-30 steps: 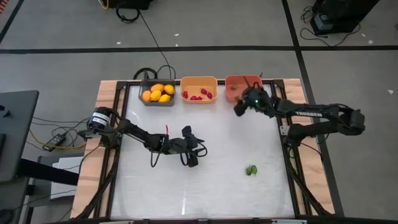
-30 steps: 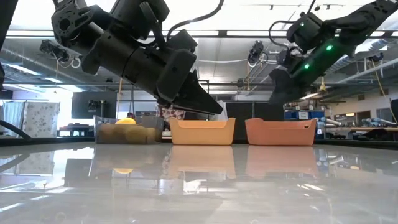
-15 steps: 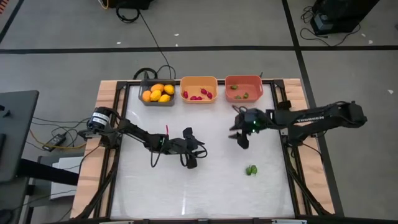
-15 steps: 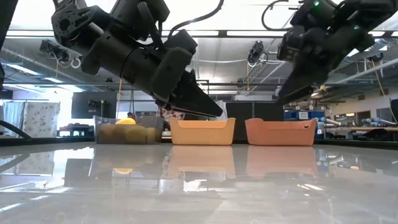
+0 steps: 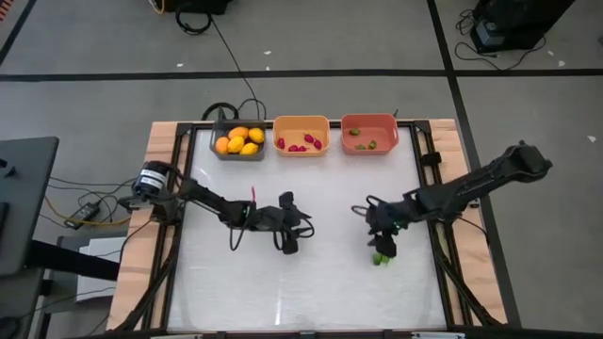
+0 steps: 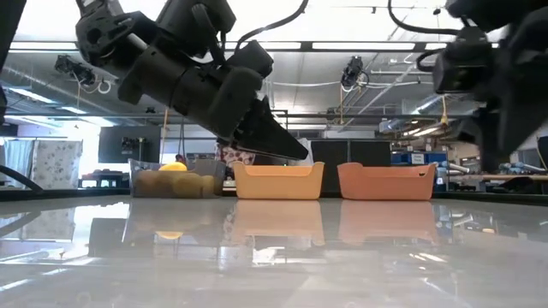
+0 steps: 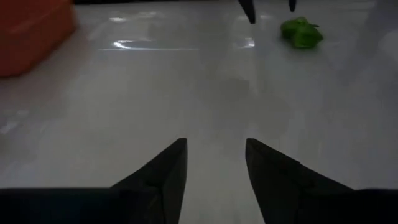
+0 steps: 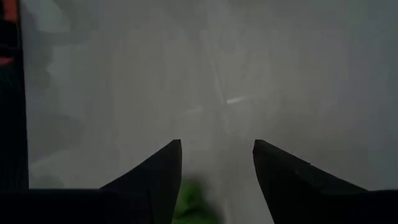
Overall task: Sort produce into baskets
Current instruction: Put the green chili pepper into the orange bin
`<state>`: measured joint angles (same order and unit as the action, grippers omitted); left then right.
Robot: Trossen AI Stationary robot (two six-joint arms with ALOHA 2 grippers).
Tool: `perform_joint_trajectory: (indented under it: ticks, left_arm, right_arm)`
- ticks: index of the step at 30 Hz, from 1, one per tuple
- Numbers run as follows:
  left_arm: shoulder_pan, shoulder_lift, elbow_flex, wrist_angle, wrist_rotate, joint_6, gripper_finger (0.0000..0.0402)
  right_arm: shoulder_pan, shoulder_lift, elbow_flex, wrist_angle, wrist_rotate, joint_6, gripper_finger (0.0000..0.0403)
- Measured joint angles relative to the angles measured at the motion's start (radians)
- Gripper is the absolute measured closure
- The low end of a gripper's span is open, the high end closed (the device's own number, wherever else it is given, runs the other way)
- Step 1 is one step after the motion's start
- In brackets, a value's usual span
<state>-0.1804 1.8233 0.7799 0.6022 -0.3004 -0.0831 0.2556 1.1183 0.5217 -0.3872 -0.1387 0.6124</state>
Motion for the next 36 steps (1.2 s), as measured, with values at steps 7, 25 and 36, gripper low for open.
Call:
perform_joint_trajectory:
  ticks: [7, 25, 36]
  left_arm:
    - [0.062, 0.000, 0.024, -0.001, 0.181, 0.010, 0.0232]
    - [0.102, 0.000, 0.033, 0.038, 0.171, -0.030, 0.0232]
    - [0.041, 0.000, 0.073, 0.024, 0.119, -0.006, 0.0232]
  right_arm:
    - [0.134, 0.000, 0.000, -0.032, 0.041, 0.205, 0.0193]
    - [0.346, 0.110, 0.001, -0.033, 0.068, 0.464, 0.0198]
    - [0.406, 0.137, 0.003, -0.034, 0.150, 0.464, 0.0218]
